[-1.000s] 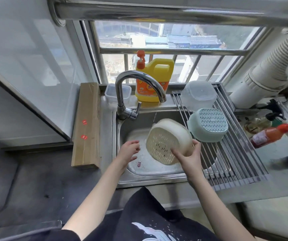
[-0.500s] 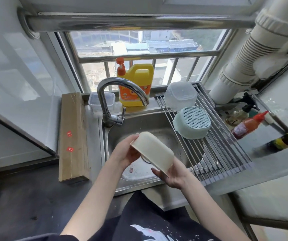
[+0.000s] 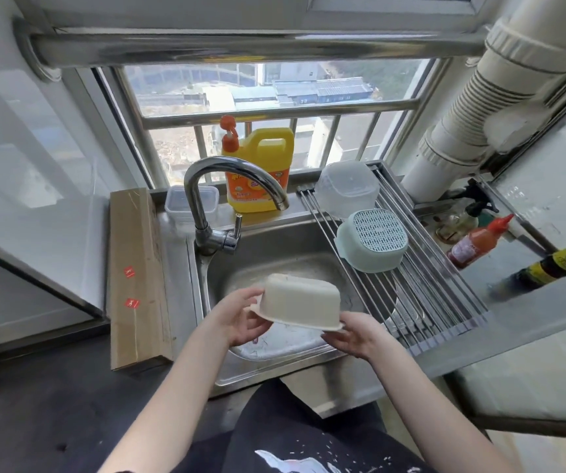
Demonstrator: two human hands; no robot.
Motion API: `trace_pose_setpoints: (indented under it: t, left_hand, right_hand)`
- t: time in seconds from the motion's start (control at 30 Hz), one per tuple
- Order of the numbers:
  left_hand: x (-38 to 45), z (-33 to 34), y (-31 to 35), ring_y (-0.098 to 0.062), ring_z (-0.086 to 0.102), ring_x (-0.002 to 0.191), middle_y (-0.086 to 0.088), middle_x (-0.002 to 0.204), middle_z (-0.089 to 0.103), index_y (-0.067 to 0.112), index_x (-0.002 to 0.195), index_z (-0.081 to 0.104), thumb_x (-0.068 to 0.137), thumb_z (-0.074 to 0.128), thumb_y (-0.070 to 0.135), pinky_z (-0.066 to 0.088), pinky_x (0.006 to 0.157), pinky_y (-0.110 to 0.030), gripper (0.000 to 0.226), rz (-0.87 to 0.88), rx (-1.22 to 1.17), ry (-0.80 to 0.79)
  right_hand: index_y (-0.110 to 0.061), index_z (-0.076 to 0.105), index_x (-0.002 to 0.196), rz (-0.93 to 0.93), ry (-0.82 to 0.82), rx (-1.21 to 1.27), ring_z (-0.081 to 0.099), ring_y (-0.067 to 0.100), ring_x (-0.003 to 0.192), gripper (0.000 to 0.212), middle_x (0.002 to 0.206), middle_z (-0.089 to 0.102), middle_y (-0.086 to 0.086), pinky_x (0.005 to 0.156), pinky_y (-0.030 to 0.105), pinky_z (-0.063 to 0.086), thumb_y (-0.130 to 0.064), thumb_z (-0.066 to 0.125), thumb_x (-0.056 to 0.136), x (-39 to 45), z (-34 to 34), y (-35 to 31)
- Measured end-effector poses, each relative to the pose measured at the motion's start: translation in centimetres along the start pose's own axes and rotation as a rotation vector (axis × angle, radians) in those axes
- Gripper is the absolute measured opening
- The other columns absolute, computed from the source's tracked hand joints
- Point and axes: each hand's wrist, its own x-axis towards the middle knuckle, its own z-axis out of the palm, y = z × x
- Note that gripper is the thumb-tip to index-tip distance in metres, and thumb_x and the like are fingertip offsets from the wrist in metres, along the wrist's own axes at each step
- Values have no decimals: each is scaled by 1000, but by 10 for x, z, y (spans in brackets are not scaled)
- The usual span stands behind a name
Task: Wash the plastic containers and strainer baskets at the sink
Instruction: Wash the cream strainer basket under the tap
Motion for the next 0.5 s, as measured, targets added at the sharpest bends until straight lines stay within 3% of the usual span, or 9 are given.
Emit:
trace_pose_setpoints:
  t: [0.13,0.2,0.3,0.37,0.43,0.5]
  left_hand:
    - [4,-9,-2,-25,71,62,-19,105,59,-8,132,39,87,63,18,57,49,-30,57,-85,-3,-66]
    - [5,-10,-3,-22,69,64,-17,103,58,-9,128,42,88,61,14,58,50,-32,50,-72,-110,-86]
    - [12,-19,-6,-27,70,60,-20,96,60,-6,129,45,94,48,4,58,49,-33,36,-11,-291,-69]
    - [17,-26,-8,-31,71,61,-24,93,64,-8,133,44,96,42,0,58,48,-35,37,14,-359,-51]
    - [19,-29,-11,-33,71,64,-26,85,68,-8,134,42,97,41,0,58,49,-36,38,30,-394,-60]
    - [19,-31,-15,-33,72,64,-26,81,70,-6,135,42,97,42,3,59,51,-36,39,36,-442,-69]
  right_hand:
    - [1,55,77,-80,53,-237,54,15,33,18,48,59,11,31,22,45,6,45,91,-1,3,-4]
    - [-1,54,85,-154,84,-366,55,16,36,11,64,60,12,36,23,47,-5,47,92,-2,2,-8]
    - [-6,53,117,-514,423,-771,61,24,83,29,109,61,12,71,34,52,-21,49,94,7,-22,-4]
    - [-8,39,139,-678,653,-1065,46,28,123,48,141,45,12,98,42,41,-25,48,95,17,-51,1]
    - [-12,21,150,-610,645,-1244,18,27,144,60,157,20,9,113,44,24,-27,45,97,29,-75,8]
    - [-14,16,152,-518,564,-1323,8,29,146,61,159,14,9,114,45,23,-27,42,98,41,-86,19]
